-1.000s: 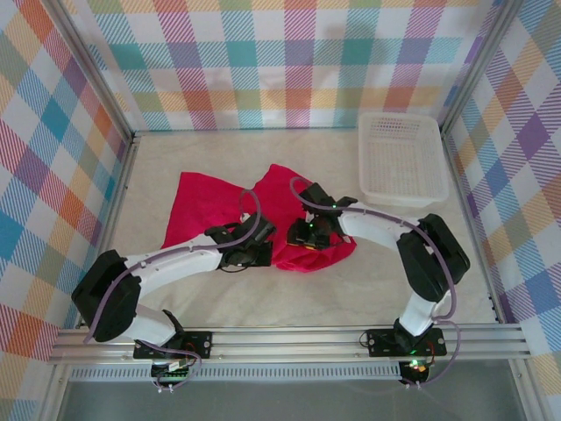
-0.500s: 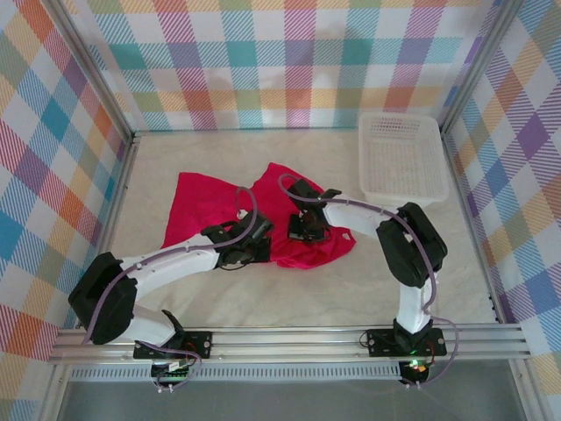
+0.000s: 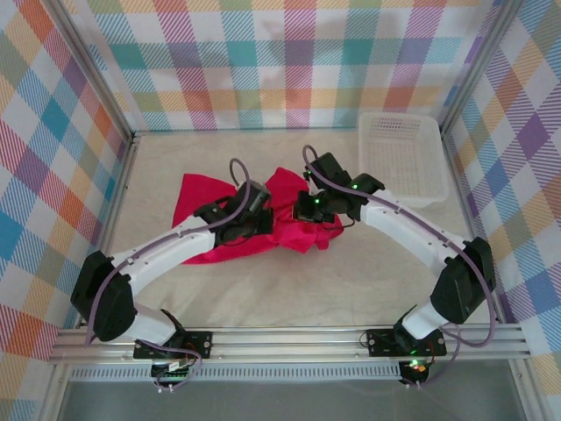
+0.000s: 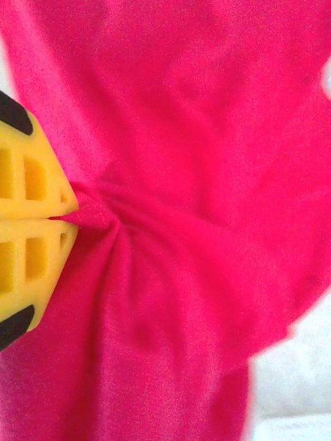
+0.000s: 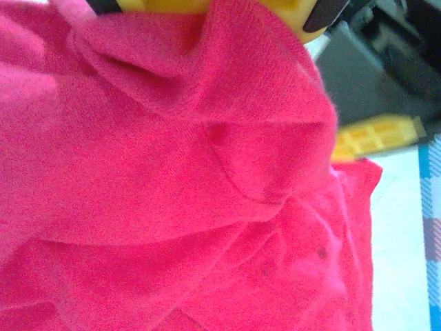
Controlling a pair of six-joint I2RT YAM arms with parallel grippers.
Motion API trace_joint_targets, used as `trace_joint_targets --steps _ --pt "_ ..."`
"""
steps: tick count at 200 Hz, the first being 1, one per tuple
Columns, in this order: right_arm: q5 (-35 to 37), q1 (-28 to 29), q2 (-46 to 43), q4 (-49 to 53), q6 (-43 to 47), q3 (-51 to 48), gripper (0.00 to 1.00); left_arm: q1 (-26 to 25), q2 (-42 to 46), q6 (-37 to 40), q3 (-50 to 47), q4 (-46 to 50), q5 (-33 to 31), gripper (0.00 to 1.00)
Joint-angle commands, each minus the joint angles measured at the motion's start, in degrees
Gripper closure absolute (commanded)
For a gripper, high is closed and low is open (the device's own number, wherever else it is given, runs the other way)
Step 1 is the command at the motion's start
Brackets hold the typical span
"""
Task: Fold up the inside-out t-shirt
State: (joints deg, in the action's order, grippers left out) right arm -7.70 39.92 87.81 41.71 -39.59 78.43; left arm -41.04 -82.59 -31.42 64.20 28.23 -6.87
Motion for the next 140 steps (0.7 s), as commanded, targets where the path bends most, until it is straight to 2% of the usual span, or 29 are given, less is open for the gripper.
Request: trace_joint_targets --steps 1,48,64,74,97,140 --pt "-2.95 -1.04 -0.36 4.89 2.83 0.41 1.00 4.28 -1.48 2.48 6.75 0.30 3.67 1.00" --pt "-0.28 -1.51 2.46 8.32 7.08 -3.30 1.00 7.55 -6.29 3.17 13.23 -1.12 9.75 1.00" --pt "2.70 -1.45 1.77 8.86 7.16 -3.54 0.92 7.55 -8.93 2.60 12.76 -1.28 11.72 1.00" --pt "3.82 -1.43 1.41 9.30 7.25 -3.05 0.80 7.55 -10.08 1.97 11.91 -1.86 13.01 1.00" --pt "6.79 -1.15 0.85 9.15 6.75 -2.04 0.72 7.55 -10.03 1.00 9.17 -3.99 13.72 1.00" --pt "7.66 0.84 4.19 4.84 7.62 -0.50 0.70 7.55 -8.93 0.92 7.19 -4.41 13.15 1.00"
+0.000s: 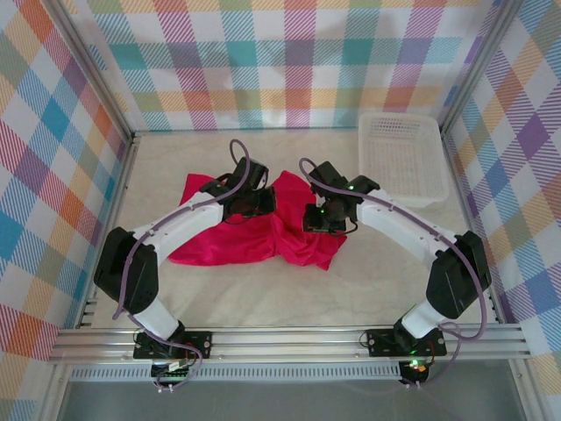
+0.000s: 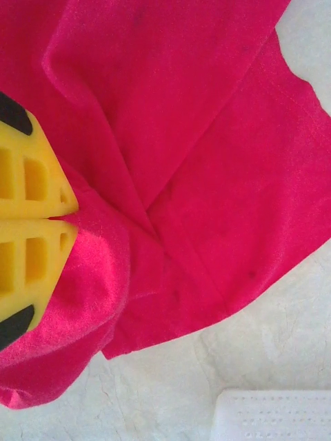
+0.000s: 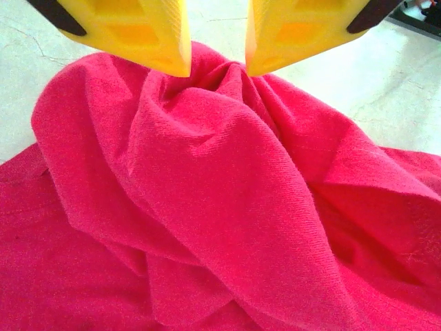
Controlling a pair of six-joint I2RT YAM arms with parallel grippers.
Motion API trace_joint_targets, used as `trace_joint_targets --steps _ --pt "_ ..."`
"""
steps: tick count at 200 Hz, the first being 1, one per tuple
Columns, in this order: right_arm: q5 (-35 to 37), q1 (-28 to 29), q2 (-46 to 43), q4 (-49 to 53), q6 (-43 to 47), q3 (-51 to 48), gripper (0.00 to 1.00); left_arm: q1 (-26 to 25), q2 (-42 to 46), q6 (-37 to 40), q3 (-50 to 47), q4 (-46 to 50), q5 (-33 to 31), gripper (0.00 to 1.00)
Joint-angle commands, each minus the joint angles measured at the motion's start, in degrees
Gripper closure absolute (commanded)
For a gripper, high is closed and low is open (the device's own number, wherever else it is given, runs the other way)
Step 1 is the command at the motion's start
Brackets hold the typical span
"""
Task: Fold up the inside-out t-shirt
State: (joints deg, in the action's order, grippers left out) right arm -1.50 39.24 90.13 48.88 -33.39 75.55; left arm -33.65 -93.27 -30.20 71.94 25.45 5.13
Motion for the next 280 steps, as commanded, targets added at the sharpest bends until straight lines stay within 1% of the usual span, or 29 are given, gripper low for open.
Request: trace_joint_targets --steps 1,24,44,65,71,85,95,113,136,150,164,176,188,202,215,225,231,242,249,255,264,280 --pt "1.43 1.57 2.06 -2.49 1.40 2.40 0.70 0.16 1.73 -0.30 -0.56 -1.63 1.18 1.00" --pt "2.34 2.17 6.09 -3.77 2.64 4.52 0.66 0.16 1.52 -0.47 -0.92 -1.66 1.66 1.00" --pt "4.14 2.84 9.03 -3.51 3.46 6.94 0.59 0.16 1.68 -0.54 -1.19 -1.81 1.92 1.00" --pt "5.85 2.91 12.65 -2.98 4.33 9.21 0.59 0.16 2.19 -0.53 -1.59 -1.96 1.91 1.00" --pt "6.44 2.96 13.67 -2.32 4.46 9.98 0.63 0.16 2.37 -0.51 -1.69 -1.87 1.86 1.00" --pt "7.57 3.03 15.08 0.07 4.69 12.17 0.87 0.16 2.70 -0.40 -1.61 -1.56 1.65 1.00" --pt "8.04 3.03 14.56 1.90 4.73 13.67 0.99 0.16 2.92 -0.09 -1.54 -1.31 1.34 1.00" --pt "7.10 3.02 10.95 4.68 4.56 16.22 1.00 0.16 2.72 0.45 -1.16 -1.37 0.49 1.00" --pt "1.80 2.82 4.62 5.56 5.08 19.16 1.00 0.42 0.91 0.34 0.74 -1.80 0.89 1.00" --pt "-5.98 1.28 0.76 2.63 4.99 18.78 1.00 0.56 -0.13 -0.02 2.40 -2.15 1.76 1.00" --pt "-16.79 -1.97 -2.92 -3.65 3.66 15.29 1.00 0.60 -0.72 -0.15 3.53 -2.42 1.91 1.00" --pt "-23.56 -5.71 -4.49 -8.62 1.92 11.51 1.00 0.76 -0.76 -0.35 4.10 -2.51 2.10 1.00" --pt "-26.89 -9.53 -5.07 -11.99 0.87 8.14 1.00 0.78 -0.60 -0.49 4.13 -2.59 2.45 1.00" --pt "-27.84 -13.02 -4.35 -14.44 0.25 5.04 1.00 0.80 -0.09 -0.89 3.91 -2.59 2.90 1.00" --pt "-26.75 -15.19 -2.50 -15.72 0.74 2.80 1.00 0.86 0.59 -1.40 3.30 -2.83 3.28 1.00" --pt "-23.25 -15.98 -0.43 -15.10 1.33 1.83 1.00 0.82 1.09 -2.11 2.84 -3.25 3.63 1.00" --pt "-19.45 -16.19 1.02 -14.09 1.71 1.55 1.00 0.78 1.40 -2.72 2.37 -3.89 3.95 1.00" --pt "-11.73 -16.20 3.58 -10.89 1.80 2.26 0.91 0.78 1.76 -4.18 1.50 -5.59 5.06 1.00" --pt "-8.73 -16.13 4.86 -9.56 1.51 2.75 0.89 0.78 1.78 -5.19 0.77 -6.82 6.00 1.00" --pt "-6.84 -16.01 5.14 -8.70 0.97 3.01 0.88 0.78 1.65 -5.88 0.39 -7.80 6.69 1.00" --pt "-5.52 -15.47 4.40 -8.43 0.45 2.67 0.81 0.78 1.29 -6.57 -0.02 -8.79 7.40 1.00" --pt "-2.44 -12.93 1.60 -8.01 -0.16 1.77 0.75 0.78 0.35 -6.89 0.17 -8.67 7.66 1.00"
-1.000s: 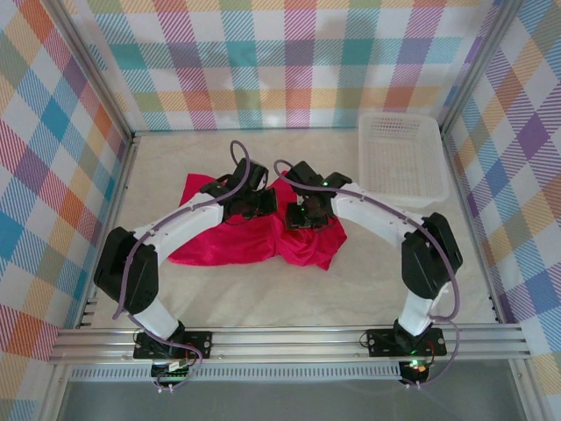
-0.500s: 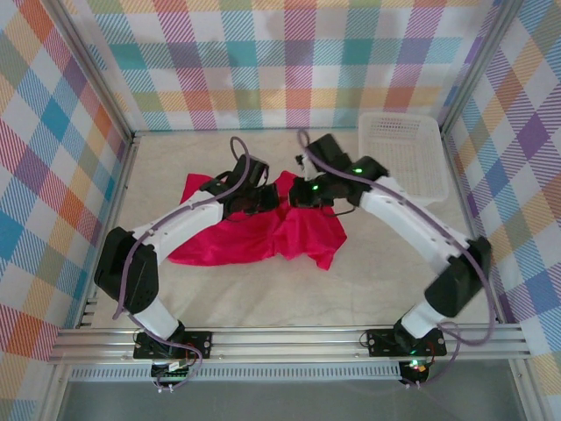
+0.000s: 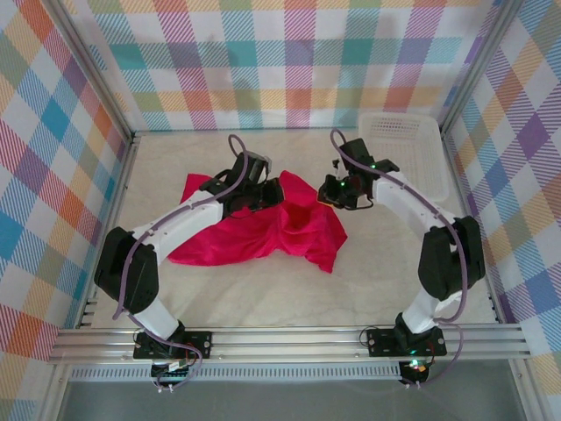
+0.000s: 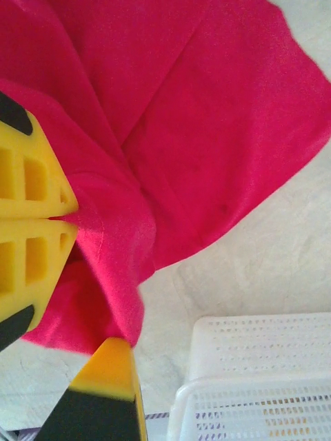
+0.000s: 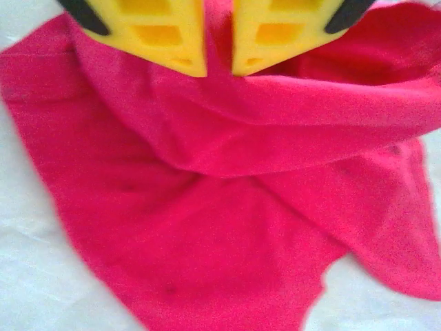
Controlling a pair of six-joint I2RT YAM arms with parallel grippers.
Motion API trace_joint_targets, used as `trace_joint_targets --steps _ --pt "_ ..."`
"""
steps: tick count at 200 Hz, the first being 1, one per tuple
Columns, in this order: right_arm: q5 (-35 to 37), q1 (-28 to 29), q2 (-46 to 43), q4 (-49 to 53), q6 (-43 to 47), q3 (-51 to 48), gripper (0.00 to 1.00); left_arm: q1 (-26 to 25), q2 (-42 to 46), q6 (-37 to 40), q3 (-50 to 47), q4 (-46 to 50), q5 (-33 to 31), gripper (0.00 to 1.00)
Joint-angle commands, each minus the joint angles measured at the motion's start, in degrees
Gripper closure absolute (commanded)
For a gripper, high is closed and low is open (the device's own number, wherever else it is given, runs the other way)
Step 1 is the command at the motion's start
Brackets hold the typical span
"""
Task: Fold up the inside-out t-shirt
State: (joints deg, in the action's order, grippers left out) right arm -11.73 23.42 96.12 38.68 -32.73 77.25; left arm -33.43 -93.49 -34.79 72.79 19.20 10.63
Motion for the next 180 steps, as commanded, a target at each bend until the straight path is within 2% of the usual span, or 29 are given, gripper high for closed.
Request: trace_joint_targets --steps 1,30,57,93,104,129,155,180 --pt "7.96 3.14 -4.51 2.24 -0.87 -0.01 0.74 0.56 0.54 -2.30 -0.68 -2.33 2.13 1.00" --pt "10.49 8.36 -7.51 2.96 -2.01 -1.96 0.56 0.56 0.20 -1.91 -0.63 -1.94 1.95 1.00" --pt "10.63 10.80 -6.74 2.98 -3.66 -3.17 0.52 0.56 0.68 -1.82 -0.78 -1.65 1.68 1.00" --pt "10.46 10.95 -1.37 2.27 -5.66 -3.37 0.54 0.56 1.54 -1.78 -1.00 -1.29 1.09 1.00" --pt "10.16 10.95 0.43 2.65 -5.53 -1.84 0.61 0.56 1.81 -1.69 -0.86 -1.11 0.80 1.00" --pt "10.88 10.95 1.60 5.23 -3.51 4.95 1.00 0.65 1.49 -0.84 0.89 0.15 -0.53 1.00" --pt "8.22 10.45 -4.30 -1.93 -0.92 6.82 1.00 1.20 -0.93 -0.87 4.61 1.27 -1.85 1.00" --pt "-0.01 6.90 -14.45 -16.88 -4.17 -3.91 1.00 2.20 -4.94 -1.72 7.89 1.27 -2.40 1.00"
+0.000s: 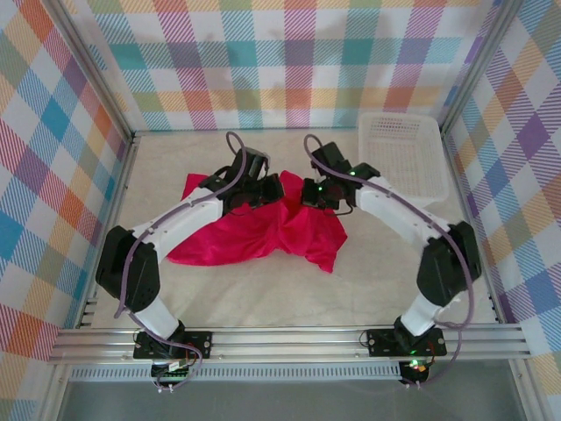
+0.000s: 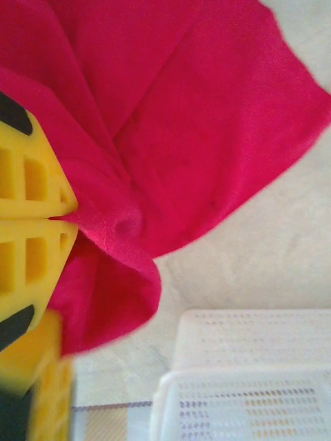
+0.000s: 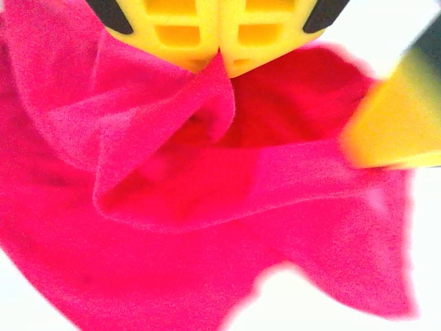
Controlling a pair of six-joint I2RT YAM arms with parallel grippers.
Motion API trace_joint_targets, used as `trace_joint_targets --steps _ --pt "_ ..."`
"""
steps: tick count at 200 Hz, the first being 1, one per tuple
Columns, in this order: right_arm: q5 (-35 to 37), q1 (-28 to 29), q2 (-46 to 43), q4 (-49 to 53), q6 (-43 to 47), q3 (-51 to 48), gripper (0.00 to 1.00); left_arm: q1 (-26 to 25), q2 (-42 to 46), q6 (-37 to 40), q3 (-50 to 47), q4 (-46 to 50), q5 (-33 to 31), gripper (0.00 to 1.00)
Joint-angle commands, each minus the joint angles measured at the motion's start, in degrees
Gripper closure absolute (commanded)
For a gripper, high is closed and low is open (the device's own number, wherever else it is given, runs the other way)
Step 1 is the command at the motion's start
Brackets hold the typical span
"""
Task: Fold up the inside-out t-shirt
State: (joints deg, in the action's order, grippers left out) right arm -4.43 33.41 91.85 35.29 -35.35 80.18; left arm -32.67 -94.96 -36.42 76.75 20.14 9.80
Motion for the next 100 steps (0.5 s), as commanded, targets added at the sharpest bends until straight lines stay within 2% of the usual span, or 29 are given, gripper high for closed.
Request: trace_joint_targets --steps 1,24,48,59,81,100 --pt "-7.55 -3.26 -10.59 -14.02 -1.73 -7.39 1.00 1.49 -3.66 -0.07 3.98 0.33 -1.56 1.00" --pt "-9.01 -6.31 -18.53 -22.18 -4.21 -20.19 1.00 1.82 -7.28 -1.64 4.73 -0.16 -1.40 1.00" --pt "-2.61 -8.29 -26.97 -22.80 -4.82 -34.82 1.00 1.35 -9.90 -4.89 2.32 -3.69 1.12 1.00" --pt "0.12 -9.04 -29.31 -21.54 -5.74 -39.55 0.88 0.28 -10.54 -5.59 1.05 -6.77 1.62 1.00" --pt "4.55 -9.20 -30.51 -17.30 -7.27 -42.91 0.83 -2.61 -11.43 -5.65 -0.07 -7.92 0.86 1.00" --pt "5.74 -9.15 -29.97 -13.87 -7.38 -41.52 0.75 -4.47 -11.80 -4.77 -0.18 -7.30 -0.38 1.00"
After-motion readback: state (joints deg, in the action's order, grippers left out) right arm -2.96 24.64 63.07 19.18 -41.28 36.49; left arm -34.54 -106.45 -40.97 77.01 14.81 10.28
